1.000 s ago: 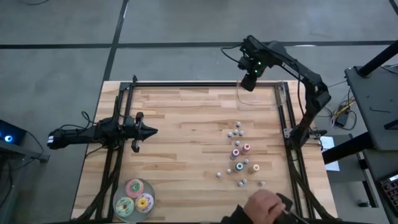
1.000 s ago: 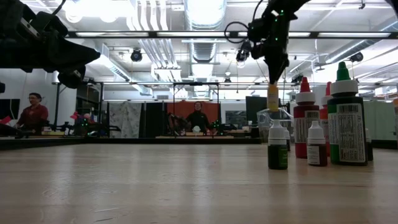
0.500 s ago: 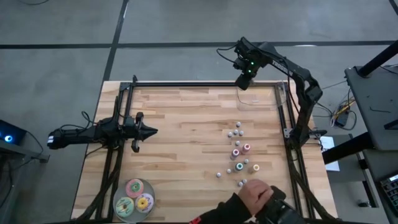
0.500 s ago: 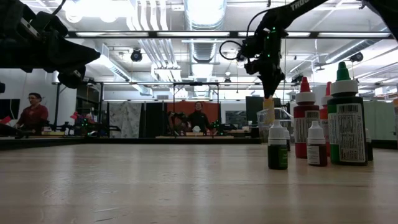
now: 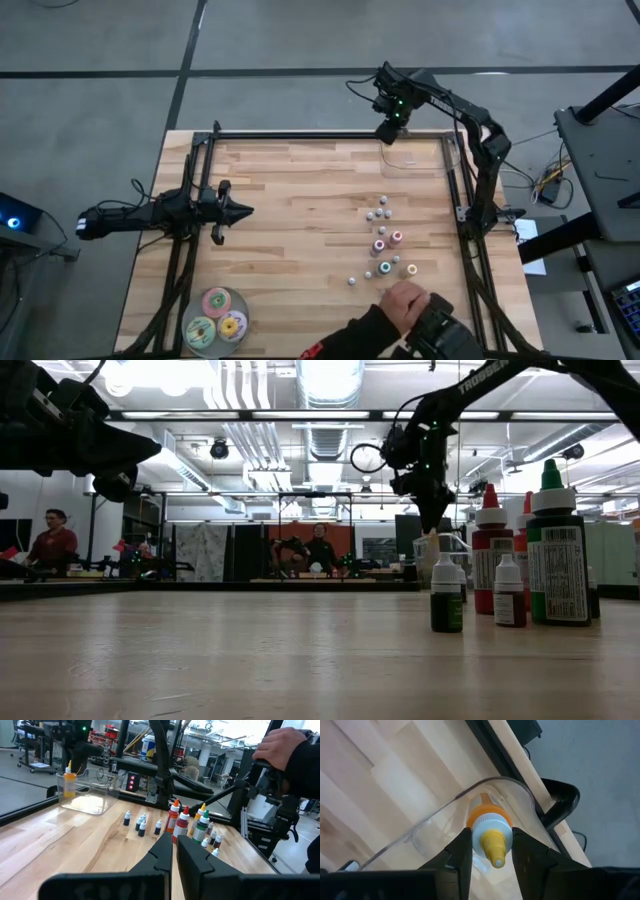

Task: Pick & Place food coloring
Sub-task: Put the top yellow big food coloring bottle into the bin

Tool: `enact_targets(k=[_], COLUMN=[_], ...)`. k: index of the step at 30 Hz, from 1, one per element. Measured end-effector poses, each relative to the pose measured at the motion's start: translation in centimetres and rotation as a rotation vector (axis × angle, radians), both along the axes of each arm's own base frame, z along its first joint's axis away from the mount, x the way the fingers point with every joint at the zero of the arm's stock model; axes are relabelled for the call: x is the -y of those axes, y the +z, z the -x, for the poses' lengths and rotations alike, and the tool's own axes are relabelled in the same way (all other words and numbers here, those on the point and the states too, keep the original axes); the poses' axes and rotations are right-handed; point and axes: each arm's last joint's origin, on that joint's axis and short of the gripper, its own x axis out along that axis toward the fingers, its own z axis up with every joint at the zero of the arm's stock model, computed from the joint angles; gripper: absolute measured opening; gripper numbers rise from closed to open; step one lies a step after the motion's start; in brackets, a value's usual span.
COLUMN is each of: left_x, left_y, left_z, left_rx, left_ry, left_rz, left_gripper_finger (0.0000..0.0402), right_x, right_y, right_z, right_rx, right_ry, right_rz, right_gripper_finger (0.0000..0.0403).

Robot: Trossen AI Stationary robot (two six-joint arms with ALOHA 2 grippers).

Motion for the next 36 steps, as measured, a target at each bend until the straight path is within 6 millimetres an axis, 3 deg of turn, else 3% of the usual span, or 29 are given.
enact_targets(k=[21,36], left_x=[0.0,0.0], left_y=[0.0,0.0], left_z=[0.0,0.0], left_rx=[0.0,0.0], left_ry=[0.0,0.0], left_rz=[0.0,0.0], left_gripper_finger=[0.0,0.0], right_x=[0.6,0.7], right_y=[-2.1,-2.3], right_z=[0.5,0.6], right_rx=[0.015,0.017], right_ry=[-0.024,-0.019], right_rz=[0.014,0.019], right_gripper_finger=[0.0102,0.0105])
